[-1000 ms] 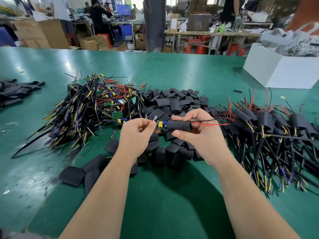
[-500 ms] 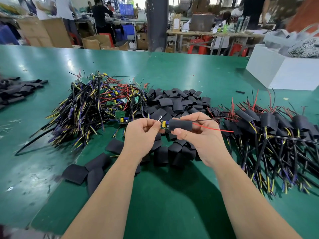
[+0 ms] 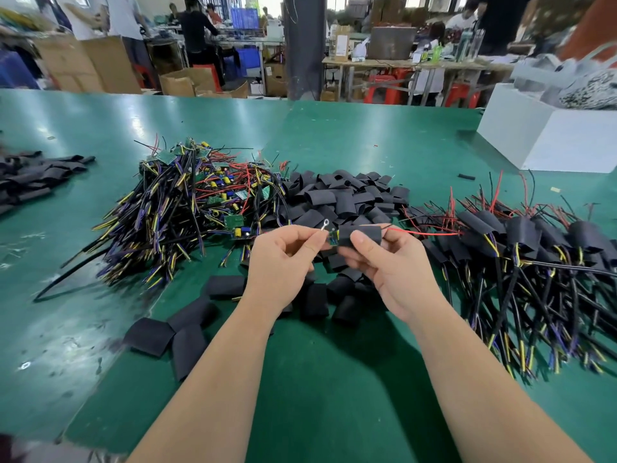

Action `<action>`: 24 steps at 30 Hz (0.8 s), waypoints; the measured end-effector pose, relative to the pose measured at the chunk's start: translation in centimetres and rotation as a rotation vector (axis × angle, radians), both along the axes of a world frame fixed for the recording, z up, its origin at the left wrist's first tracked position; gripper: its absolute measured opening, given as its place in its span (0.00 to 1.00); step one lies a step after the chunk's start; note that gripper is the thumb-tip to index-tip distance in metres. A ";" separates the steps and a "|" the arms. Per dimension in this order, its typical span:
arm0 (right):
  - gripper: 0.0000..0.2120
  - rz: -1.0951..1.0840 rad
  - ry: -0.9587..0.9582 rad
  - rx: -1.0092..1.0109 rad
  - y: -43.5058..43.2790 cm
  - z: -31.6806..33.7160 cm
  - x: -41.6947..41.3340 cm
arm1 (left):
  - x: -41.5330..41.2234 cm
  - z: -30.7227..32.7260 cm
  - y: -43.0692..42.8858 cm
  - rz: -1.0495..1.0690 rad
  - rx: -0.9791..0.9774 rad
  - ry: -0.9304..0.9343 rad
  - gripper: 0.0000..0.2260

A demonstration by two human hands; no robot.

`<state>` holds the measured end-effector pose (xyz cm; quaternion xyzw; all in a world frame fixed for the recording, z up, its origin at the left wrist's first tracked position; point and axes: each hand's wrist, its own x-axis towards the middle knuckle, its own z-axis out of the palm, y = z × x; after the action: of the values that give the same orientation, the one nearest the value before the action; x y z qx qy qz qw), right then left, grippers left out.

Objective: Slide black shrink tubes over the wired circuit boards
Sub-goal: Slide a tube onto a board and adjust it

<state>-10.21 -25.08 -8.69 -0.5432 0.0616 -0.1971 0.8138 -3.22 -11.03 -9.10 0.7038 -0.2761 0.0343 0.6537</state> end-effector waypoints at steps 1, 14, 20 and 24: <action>0.12 0.013 0.009 0.062 0.1 0.1 0.0 | 0.0 0.0 0.0 0.004 -0.029 -0.002 0.05; 0.14 -0.002 0.060 0.052 0.1 -0.4 0.2 | 0.3 -0.6 0.1 0.069 0.104 -0.212 0.10; 0.13 -0.025 0.059 -0.119 0.3 -1.2 0.5 | 0.6 -0.6 0.1 0.128 0.088 -0.235 0.07; 0.15 -0.017 0.000 0.039 0.7 -1.1 0.6 | 0.3 -0.5 -0.1 0.113 -0.020 -0.071 0.06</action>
<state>-9.58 -24.40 -9.79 -0.5266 0.0700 -0.2025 0.8227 -2.89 -11.18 -9.56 0.7100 -0.2586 0.0991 0.6474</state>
